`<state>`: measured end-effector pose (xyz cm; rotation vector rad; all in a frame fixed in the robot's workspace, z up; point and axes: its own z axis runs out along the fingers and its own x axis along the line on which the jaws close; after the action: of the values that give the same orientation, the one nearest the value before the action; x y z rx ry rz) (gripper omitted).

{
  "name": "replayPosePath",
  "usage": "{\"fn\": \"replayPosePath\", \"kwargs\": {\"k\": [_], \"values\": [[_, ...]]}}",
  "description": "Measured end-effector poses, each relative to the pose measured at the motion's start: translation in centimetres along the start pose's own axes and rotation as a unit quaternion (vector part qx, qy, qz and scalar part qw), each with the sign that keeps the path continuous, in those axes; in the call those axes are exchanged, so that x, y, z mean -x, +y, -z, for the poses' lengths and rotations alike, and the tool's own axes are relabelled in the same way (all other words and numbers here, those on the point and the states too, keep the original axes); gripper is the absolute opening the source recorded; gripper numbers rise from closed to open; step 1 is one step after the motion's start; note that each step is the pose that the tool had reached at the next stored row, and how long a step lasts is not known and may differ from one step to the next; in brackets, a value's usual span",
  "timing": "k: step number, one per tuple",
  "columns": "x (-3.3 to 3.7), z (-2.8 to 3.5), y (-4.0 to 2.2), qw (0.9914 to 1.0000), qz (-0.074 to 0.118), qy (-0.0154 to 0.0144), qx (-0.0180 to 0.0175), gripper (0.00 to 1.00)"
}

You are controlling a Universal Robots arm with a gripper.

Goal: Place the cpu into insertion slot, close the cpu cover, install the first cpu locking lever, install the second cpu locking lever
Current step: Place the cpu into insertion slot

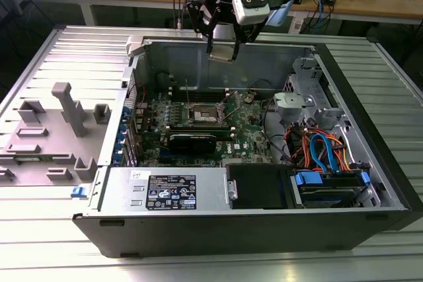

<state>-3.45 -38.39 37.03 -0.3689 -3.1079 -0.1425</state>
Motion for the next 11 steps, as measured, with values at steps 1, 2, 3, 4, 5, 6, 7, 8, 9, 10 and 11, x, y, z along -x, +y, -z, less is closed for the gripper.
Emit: {"fn": "replayPosePath", "kwargs": {"k": [1, 2, 3, 4, 5, 6, 7, 8, 9, 10, 11], "values": [[0.00, 0.00, 0.00, 0.99999, -0.004, -0.0003, 0.0000, 0.54], [0.00, -0.04, -0.01, 0.99990, -0.014, -0.0013, 0.0003, 0.54], [0.00, -0.07, -0.01, 0.99972, -0.024, -0.0021, 0.0004, 0.54], [0.00, -0.10, -0.01, 0.99942, -0.034, -0.0030, 0.0007, 0.54], [0.00, -0.12, -0.01, 0.99923, -0.039, -0.0035, 0.0008, 0.54], [0.00, -0.15, -0.01, 0.99897, -0.045, -0.0040, 0.0010, 0.54], [0.00, -0.18, -0.02, 0.99862, -0.052, -0.0047, 0.0011, 0.54], [0.00, -0.21, -0.02, 0.99831, -0.058, -0.0052, 0.0011, 0.54], [0.00, -0.22, -0.02, 0.99781, -0.066, -0.0059, 0.0012, 0.54], [0.00, -0.22, -0.02, 0.99775, -0.067, -0.0059, 0.0012, 0.54], [0.01, -0.23, -0.02, 0.99774, -0.067, -0.0060, 0.0012, 0.54]]}}
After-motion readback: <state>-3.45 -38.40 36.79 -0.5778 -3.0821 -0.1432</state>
